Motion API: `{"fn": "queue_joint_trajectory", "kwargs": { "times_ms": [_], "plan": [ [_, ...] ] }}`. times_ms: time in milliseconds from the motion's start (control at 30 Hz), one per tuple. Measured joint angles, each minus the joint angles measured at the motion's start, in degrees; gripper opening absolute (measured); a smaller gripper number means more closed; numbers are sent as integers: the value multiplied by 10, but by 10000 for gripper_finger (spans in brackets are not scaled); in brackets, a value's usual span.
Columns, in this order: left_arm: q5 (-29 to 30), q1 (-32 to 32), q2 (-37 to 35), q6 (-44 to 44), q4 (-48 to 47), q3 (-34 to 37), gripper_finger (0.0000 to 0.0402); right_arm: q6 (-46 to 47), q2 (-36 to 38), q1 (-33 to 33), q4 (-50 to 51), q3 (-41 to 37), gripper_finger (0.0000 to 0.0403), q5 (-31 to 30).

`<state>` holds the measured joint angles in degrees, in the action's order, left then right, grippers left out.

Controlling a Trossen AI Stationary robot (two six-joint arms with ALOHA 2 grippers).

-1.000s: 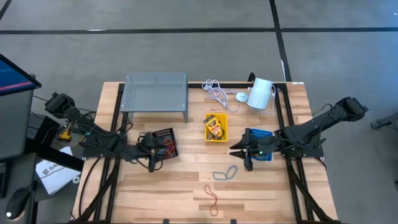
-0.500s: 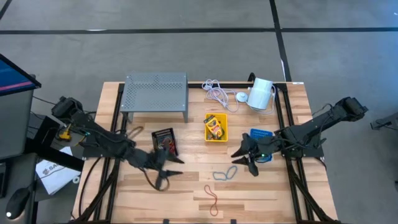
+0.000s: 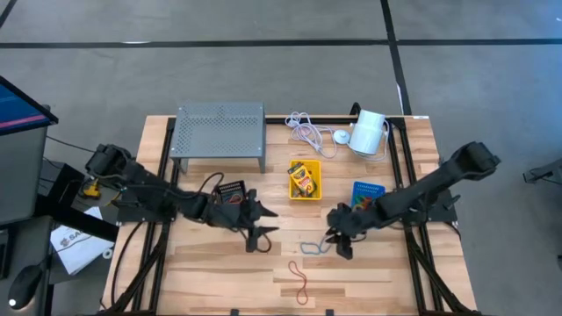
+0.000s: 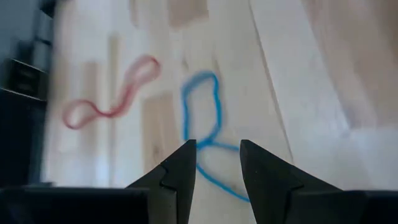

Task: Pick & Place Office Desk Supplies
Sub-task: Put the blue rubber band into the black bin

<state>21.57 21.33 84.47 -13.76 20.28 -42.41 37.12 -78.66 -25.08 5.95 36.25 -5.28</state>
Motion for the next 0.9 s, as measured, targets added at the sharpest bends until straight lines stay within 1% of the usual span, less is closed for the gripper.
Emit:
{"fn": "queue_joint_trajectory", "kwargs": {
  "times_ms": [67, 133, 467, 533, 700, 767, 900],
  "plan": [
    [-16, -8, 0, -5, -1, 0, 185, 4, -38, 0, 19, 20, 120, 15],
    [-20, -9, 0, -5, -8, 0, 185, 4, -70, 0, 40, 43, 120, 25],
    [-20, -8, 0, -7, -33, 0, 185, -43, -207, 0, 207, 200, 120, 21],
    [-20, -7, 0, -7, -37, 1, 185, -49, -232, 0, 255, 226, 120, 11],
    [-20, -4, 0, -7, -50, 1, 185, -57, -282, 0, 365, 284, 120, -42],
    [-22, -4, 0, -7, -50, 1, 185, -64, -294, 1, 387, 295, 120, -51],
    [-24, -4, 0, -7, -48, 1, 185, -76, -303, 0, 388, 301, 120, -54]
  ]
}}
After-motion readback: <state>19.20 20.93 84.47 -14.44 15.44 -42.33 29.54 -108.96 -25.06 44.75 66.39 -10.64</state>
